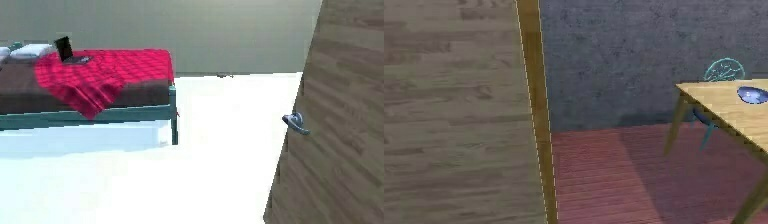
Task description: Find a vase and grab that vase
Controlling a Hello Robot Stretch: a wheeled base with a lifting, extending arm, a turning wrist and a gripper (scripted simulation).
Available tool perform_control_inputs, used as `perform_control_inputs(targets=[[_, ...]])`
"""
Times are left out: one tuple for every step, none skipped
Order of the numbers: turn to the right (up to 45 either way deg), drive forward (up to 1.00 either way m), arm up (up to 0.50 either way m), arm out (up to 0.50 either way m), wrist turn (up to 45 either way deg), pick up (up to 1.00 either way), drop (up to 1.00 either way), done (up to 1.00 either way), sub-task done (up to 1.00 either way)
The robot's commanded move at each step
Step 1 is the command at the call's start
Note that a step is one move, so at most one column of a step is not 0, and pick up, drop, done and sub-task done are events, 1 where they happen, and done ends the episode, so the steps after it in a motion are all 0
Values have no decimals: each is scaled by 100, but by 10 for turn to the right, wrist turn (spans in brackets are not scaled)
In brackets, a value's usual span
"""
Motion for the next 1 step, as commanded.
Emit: perform_control_inputs(targets=[[0, 100, 0, 0, 0, 0, 0, 0, 0]])
